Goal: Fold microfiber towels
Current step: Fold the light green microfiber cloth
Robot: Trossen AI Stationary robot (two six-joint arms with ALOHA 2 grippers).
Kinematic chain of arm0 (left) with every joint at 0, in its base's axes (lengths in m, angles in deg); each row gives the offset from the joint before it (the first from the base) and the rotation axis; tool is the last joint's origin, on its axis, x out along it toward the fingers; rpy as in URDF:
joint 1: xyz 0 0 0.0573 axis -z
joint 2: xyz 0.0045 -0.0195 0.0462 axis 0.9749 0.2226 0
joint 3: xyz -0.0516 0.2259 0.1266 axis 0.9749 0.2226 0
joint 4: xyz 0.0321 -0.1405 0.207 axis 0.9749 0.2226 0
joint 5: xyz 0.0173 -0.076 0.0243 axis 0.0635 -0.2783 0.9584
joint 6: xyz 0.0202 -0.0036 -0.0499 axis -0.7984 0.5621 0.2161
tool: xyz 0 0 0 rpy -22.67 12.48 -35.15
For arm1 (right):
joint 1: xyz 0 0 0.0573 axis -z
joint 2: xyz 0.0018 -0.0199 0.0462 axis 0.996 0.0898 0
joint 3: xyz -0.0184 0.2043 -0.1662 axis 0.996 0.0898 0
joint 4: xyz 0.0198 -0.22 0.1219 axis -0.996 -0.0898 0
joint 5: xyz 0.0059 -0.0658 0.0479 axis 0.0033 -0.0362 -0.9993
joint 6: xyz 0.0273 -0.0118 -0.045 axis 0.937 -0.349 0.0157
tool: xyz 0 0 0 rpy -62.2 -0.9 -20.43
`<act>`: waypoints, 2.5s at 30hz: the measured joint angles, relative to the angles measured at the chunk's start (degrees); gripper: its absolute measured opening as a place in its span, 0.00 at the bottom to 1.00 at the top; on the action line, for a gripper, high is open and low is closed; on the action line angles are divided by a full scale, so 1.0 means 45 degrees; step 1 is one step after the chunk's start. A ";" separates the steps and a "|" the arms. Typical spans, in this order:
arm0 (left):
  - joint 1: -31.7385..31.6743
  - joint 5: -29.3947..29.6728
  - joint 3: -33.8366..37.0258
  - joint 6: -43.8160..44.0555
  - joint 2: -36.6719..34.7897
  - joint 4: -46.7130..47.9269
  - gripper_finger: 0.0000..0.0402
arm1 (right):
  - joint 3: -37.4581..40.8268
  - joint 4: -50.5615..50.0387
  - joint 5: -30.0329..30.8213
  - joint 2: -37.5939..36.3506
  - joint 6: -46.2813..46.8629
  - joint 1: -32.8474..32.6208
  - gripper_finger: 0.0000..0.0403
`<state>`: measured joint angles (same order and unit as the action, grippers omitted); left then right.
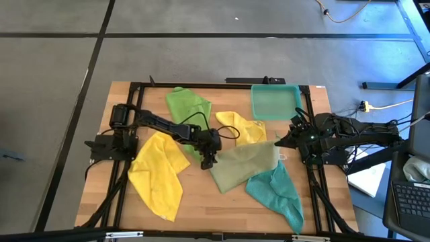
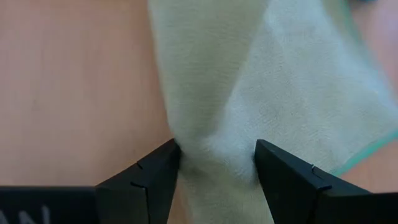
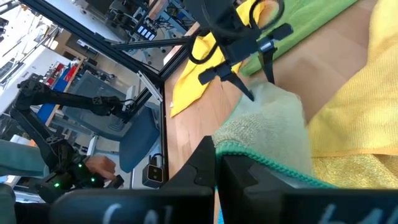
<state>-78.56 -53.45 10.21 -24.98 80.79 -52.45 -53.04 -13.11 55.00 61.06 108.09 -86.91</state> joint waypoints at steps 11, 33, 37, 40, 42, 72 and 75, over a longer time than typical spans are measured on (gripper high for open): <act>-0.0032 -0.0253 -0.0009 0.1399 -0.0141 0.0233 0.30 | 0.0000 0.0015 -0.0039 0.0005 0.0049 0.0000 0.01; 0.1271 0.0798 -0.3468 0.2235 -0.1981 0.8797 0.00 | 0.0000 -0.0944 0.0053 -0.0005 -0.0388 0.0005 0.01; 0.1458 0.1456 -0.3648 0.2827 -0.2668 0.9747 0.00 | 0.0000 -0.1043 0.0067 0.0005 -0.0406 0.0005 0.02; 0.1556 0.1698 -0.3666 0.3360 -0.3270 0.9940 0.00 | 0.0000 -0.1141 0.0077 0.0027 -0.1097 0.0005 0.07; 0.1608 0.1908 -0.3661 0.3706 -0.3706 1.0201 0.00 | 0.0000 -0.1118 0.0078 0.0068 -0.1694 0.0005 0.13; 0.1614 0.3637 -0.5998 0.4927 -0.6285 1.4935 0.00 | -0.0015 0.7952 0.1398 1.0401 -0.6299 -0.0291 0.56; 0.1604 0.3651 -0.5998 0.4966 -0.6275 1.4934 0.00 | -0.0471 0.8223 0.1395 1.2190 -0.6334 -0.0284 0.57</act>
<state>-71.34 -37.02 -16.78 -2.64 52.55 14.76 -55.16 23.89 61.27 115.92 79.59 -88.19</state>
